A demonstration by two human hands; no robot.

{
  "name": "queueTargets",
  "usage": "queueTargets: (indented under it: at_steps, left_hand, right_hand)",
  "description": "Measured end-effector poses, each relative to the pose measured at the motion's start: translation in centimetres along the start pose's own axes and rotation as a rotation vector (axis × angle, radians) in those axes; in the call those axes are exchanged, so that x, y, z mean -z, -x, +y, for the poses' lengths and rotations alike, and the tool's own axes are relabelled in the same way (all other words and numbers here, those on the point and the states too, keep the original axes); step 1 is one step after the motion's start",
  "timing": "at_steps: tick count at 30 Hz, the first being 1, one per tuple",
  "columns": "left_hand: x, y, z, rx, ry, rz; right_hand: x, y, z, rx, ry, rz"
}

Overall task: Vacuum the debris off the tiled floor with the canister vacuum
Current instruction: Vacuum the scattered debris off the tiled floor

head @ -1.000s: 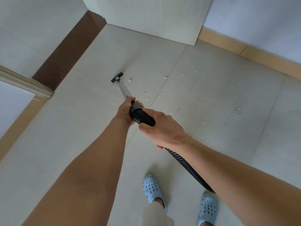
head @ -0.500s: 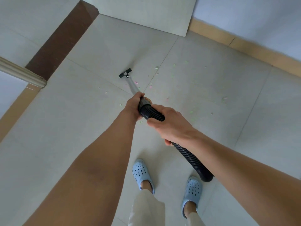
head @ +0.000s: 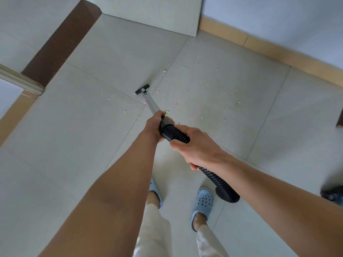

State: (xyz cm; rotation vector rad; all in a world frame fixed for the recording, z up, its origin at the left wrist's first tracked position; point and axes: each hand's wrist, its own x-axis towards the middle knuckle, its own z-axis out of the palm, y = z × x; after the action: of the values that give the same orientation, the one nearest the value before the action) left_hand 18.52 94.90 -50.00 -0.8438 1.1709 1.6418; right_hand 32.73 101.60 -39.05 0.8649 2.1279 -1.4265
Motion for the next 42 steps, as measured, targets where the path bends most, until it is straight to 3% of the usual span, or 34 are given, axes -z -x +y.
queueTargets:
  at_steps: [9,15,24,36,42]
  left_hand:
    - [1.0,3.1,-5.5,0.025,0.046,0.005]
    - [2.5,3.5,-4.6,0.007,-0.064,0.042]
    - [6.2,2.1,2.0,-0.078,-0.211,0.148]
    - [12.1,-2.6,14.2,-0.099,-0.191,0.211]
    - [14.1,-3.8,17.1,-0.095,-0.14,0.21]
  right_hand:
    - [-0.5,5.4,3.4,-0.006,0.022,-0.034]
    - [-1.8,5.8,2.9,-0.015,-0.241,-0.088]
    - [-5.3,1.6,-2.4,-0.031,-0.511,-0.166]
    - [-10.9,-7.8,-10.9,-0.072,-0.583,-0.204]
    - [-12.4,-10.4,-13.2,-0.084,-0.561,-0.23]
